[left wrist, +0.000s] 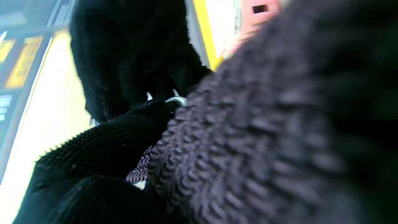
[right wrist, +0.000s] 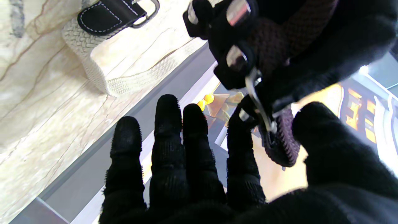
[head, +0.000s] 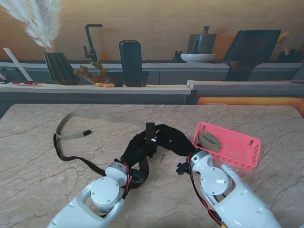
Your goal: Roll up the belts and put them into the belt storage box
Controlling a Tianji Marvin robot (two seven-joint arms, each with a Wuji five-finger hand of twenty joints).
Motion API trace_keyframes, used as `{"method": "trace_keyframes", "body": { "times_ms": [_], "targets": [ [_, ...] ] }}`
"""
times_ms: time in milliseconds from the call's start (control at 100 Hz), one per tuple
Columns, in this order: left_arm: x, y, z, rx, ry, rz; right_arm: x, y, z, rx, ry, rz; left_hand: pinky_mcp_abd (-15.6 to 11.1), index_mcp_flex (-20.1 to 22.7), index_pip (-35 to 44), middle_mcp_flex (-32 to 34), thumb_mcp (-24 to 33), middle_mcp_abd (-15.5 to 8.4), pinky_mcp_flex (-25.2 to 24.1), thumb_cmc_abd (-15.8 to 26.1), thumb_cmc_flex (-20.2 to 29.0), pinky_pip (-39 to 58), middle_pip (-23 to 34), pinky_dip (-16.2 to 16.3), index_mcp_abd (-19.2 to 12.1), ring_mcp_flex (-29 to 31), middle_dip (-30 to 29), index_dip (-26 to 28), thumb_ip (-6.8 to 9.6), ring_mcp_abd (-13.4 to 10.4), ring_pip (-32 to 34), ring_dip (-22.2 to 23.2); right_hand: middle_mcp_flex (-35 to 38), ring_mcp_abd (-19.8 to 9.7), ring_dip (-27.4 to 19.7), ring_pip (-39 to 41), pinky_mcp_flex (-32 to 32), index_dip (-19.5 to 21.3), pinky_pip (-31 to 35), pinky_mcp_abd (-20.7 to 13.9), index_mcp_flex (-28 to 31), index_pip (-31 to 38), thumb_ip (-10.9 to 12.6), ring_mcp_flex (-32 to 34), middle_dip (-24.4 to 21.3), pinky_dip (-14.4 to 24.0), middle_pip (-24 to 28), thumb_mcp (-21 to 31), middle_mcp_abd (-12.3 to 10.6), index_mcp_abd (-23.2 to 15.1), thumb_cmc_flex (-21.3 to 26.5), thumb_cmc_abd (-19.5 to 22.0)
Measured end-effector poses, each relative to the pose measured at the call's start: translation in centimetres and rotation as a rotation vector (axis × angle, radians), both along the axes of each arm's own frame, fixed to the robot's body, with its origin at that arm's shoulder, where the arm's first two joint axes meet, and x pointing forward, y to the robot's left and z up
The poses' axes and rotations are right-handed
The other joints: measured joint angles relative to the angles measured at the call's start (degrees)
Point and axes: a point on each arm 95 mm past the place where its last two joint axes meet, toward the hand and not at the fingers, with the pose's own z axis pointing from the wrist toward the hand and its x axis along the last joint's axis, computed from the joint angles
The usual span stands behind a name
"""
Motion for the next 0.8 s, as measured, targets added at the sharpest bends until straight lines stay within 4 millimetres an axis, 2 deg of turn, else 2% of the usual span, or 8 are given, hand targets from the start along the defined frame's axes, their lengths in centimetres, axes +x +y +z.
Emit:
{"method": "trace_keyframes", "body": {
  "times_ms": [120, 200, 310, 420, 450, 460, 520, 800],
  "targets": [
    [0.3, 0.1, -0.2, 0.132, -0.063, -0.023, -0.1, -0.3, 0.5, 0.016, 0.002, -0.054, 0.2, -0.5, 0.3, 0.0, 0.0, 0.0, -0.1, 0.0, 0.0, 0.1, 0.5, 0.4, 0.2, 0.0, 0.5, 0.7, 0.0, 0.0, 0.1, 0.4, 0.8, 0.6, 6.1, 12.3, 3.2, 1.0, 7.4, -1.2, 3.6, 1.8, -0.6, 1.1, 3.8, 2.3, 7.8, 1.6, 1.4, 1.8, 0.1, -5.5],
    [0.4, 0.2, -0.3, 0.149, -0.069, -0.021, -0.2, -0.4, 0.8, 0.021, -0.001, -0.084, 0.2, -0.5, 0.3, 0.0, 0.0, 0.0, -0.1, 0.0, 0.0, 0.1, 0.5, 0.5, 0.2, 0.0, 0.9, 0.8, 0.0, 0.0, 0.1, 0.4, 3.9, 1.4, 9.6, 19.2, 5.5, 1.0, 13.7, -1.2, 6.9, 2.7, -0.9, 3.9, 6.2, 3.9, 12.1, 2.5, 2.2, 2.9, 0.7, -7.2],
    [0.6, 0.3, -0.4, 0.195, -0.095, -0.023, -0.4, -0.2, 1.3, 0.003, 0.016, -0.108, 0.2, -0.5, 0.3, 0.0, 0.0, 0.0, -0.2, 0.0, 0.0, 0.2, 0.8, 0.5, 0.2, 0.0, 0.9, 0.9, 0.0, 0.0, 0.1, 0.4, 9.3, 2.5, 11.8, 26.0, 9.8, -0.6, 22.3, -1.0, 12.2, 4.1, -1.2, 10.0, 8.1, 4.3, 16.3, 8.8, 3.5, 5.5, 1.2, -10.0],
    [0.7, 0.3, -0.5, 0.223, -0.11, -0.027, -0.8, 0.1, 1.7, -0.033, 0.023, -0.109, 0.2, -0.6, 1.0, 0.0, -0.1, 0.0, -0.2, 0.0, 0.0, 0.2, 1.2, 0.5, 0.4, 0.0, 1.0, 0.9, 0.0, 0.0, 0.1, 0.4, 12.9, 3.3, 12.4, 29.3, 13.4, -2.3, 27.8, 0.4, 14.3, 3.9, -1.9, 14.5, 8.2, 4.3, 17.4, 14.6, 4.3, 8.3, 0.5, -12.1],
    [0.7, 0.3, -0.6, 0.229, -0.113, -0.029, -0.8, 0.2, 1.8, -0.036, 0.027, -0.108, 0.2, -0.6, 1.1, 0.0, -0.1, 0.0, -0.2, 0.0, 0.0, 0.2, 1.2, 0.5, 0.4, 0.0, 1.0, 0.9, 0.0, 0.0, 0.1, 0.4, 13.5, 3.4, 12.5, 29.9, 14.1, -2.7, 28.6, 0.6, 14.3, 3.9, -1.9, 15.4, 8.2, 4.3, 17.4, 15.0, 4.6, 9.3, 0.0, -12.8],
    [0.7, 0.4, -0.6, 0.232, -0.114, -0.029, -0.9, 0.2, 1.8, -0.037, 0.028, -0.107, 0.2, -0.6, 1.1, 0.0, -0.1, 0.0, -0.2, 0.0, 0.0, 0.2, 1.2, 0.5, 0.4, 0.0, 1.0, 0.9, 0.0, 0.0, 0.1, 0.4, 13.5, 3.5, 12.5, 29.9, 14.1, -2.9, 28.7, 0.7, 14.3, 3.9, -2.9, 15.4, 8.2, 4.3, 17.4, 15.2, 4.7, 9.6, 0.0, -12.8],
    [0.7, 0.4, -0.7, 0.245, -0.119, -0.033, -1.0, 0.3, 1.8, -0.037, 0.036, -0.104, 0.2, -0.6, 1.5, 0.0, -0.1, 0.0, -0.2, 0.0, 0.0, 0.2, 1.2, 0.5, 0.4, 0.0, 1.0, 0.9, 0.0, 0.0, 0.0, 0.4, 14.0, 3.8, 12.5, 30.0, 14.8, -3.5, 29.6, 1.2, 14.3, 3.7, -2.9, 16.4, 8.2, 4.3, 17.4, 16.3, 5.0, 11.0, 0.0, -13.4],
    [0.8, 0.7, -1.2, 0.302, -0.138, -0.043, -1.1, 1.0, 1.4, -0.025, 0.092, -0.118, 0.3, -0.5, 2.7, 0.0, -0.8, 0.1, -0.2, 0.0, 0.5, 0.2, 1.3, 0.5, 2.3, 0.0, 1.1, 0.8, 0.0, 0.0, -0.6, 0.4, 17.6, 4.2, 12.4, 31.3, 19.0, -4.3, 32.1, 2.6, 15.9, 2.4, -3.6, 20.9, 7.9, 4.3, 17.7, 18.9, 5.7, 13.3, 1.2, -14.7]
  ]
}}
